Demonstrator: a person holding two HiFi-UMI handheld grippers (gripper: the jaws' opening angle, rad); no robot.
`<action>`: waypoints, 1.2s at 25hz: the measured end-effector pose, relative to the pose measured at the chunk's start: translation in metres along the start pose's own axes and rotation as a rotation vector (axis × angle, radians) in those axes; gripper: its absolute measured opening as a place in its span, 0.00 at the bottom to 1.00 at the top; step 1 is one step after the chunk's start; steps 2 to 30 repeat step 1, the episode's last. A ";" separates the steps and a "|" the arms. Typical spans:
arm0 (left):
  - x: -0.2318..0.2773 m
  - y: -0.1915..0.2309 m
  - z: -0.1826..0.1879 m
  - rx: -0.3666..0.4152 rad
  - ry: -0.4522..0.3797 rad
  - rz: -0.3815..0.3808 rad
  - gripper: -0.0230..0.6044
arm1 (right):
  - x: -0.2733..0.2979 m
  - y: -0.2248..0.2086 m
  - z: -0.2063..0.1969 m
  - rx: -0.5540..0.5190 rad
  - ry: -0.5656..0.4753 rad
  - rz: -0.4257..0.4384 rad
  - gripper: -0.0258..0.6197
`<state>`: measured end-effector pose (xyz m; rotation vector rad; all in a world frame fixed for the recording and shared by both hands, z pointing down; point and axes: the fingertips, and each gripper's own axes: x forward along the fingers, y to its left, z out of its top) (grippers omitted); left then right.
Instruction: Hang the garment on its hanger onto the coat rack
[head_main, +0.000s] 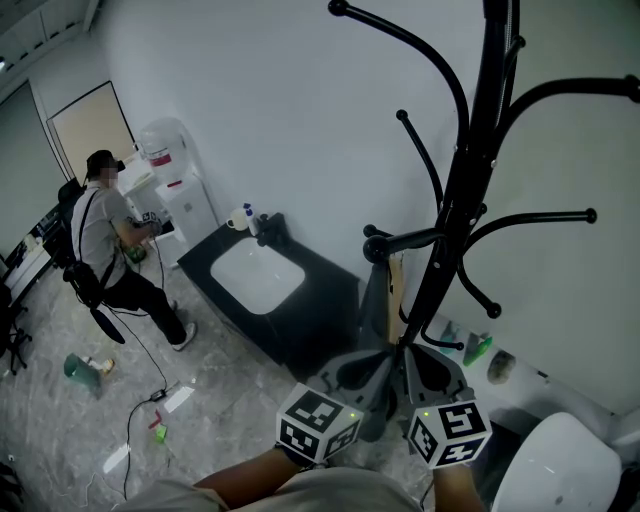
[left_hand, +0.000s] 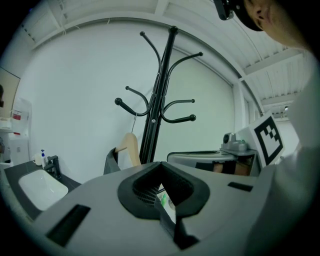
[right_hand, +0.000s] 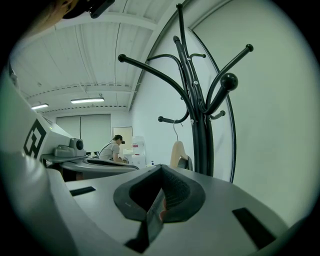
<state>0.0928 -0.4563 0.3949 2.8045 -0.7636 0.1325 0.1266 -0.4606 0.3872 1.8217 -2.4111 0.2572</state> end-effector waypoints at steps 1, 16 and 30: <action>0.000 0.000 0.000 0.001 -0.001 0.001 0.04 | 0.000 0.000 0.000 -0.001 -0.001 0.001 0.06; 0.000 0.000 0.000 0.001 -0.001 0.001 0.04 | 0.000 0.000 0.000 -0.001 -0.001 0.001 0.06; 0.000 0.000 0.000 0.001 -0.001 0.001 0.04 | 0.000 0.000 0.000 -0.001 -0.001 0.001 0.06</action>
